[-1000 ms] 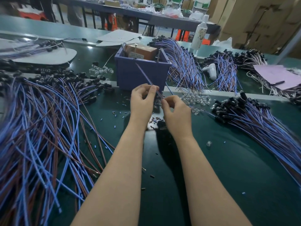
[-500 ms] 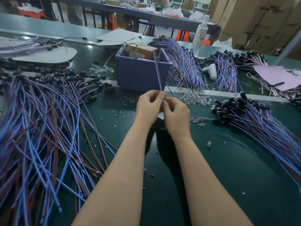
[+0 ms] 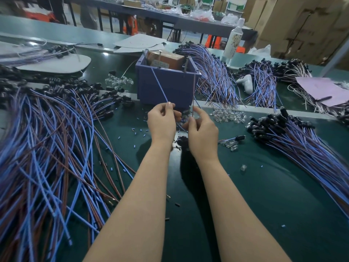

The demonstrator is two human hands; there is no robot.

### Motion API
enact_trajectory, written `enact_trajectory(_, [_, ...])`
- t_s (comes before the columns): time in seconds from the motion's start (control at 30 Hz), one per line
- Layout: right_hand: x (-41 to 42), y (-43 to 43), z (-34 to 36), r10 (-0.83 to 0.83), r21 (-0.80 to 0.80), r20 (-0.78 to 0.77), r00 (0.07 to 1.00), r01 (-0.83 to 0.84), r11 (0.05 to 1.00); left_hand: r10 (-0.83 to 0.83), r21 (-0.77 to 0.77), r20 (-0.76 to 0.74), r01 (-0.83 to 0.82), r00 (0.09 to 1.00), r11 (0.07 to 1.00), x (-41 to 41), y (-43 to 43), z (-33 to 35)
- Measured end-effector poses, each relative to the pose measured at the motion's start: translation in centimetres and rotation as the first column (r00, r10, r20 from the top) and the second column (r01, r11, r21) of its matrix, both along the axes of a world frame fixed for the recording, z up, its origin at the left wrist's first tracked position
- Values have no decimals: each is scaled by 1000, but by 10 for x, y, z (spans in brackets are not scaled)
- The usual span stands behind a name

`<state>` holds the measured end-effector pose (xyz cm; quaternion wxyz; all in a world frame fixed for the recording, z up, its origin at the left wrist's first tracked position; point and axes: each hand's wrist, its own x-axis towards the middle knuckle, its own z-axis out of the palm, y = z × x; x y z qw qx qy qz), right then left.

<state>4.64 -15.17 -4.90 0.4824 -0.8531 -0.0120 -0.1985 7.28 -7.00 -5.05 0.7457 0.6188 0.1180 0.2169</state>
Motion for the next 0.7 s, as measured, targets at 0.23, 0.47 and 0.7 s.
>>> enact_trajectory(0.23, [-3,2,1,26,-31,-23,999,-26,999,-24,71,0,24,1000,997,-2,0,0])
enact_trajectory(0.47, [-4,4,2,31,-18,-14,999,-31,999,-33,105,11,31,999,994,0,0,-3])
enact_trajectory(0.7, [-4,4,0,47,-21,3,999,-47,999,-40,108,13,38,999,993,0,1,-3])
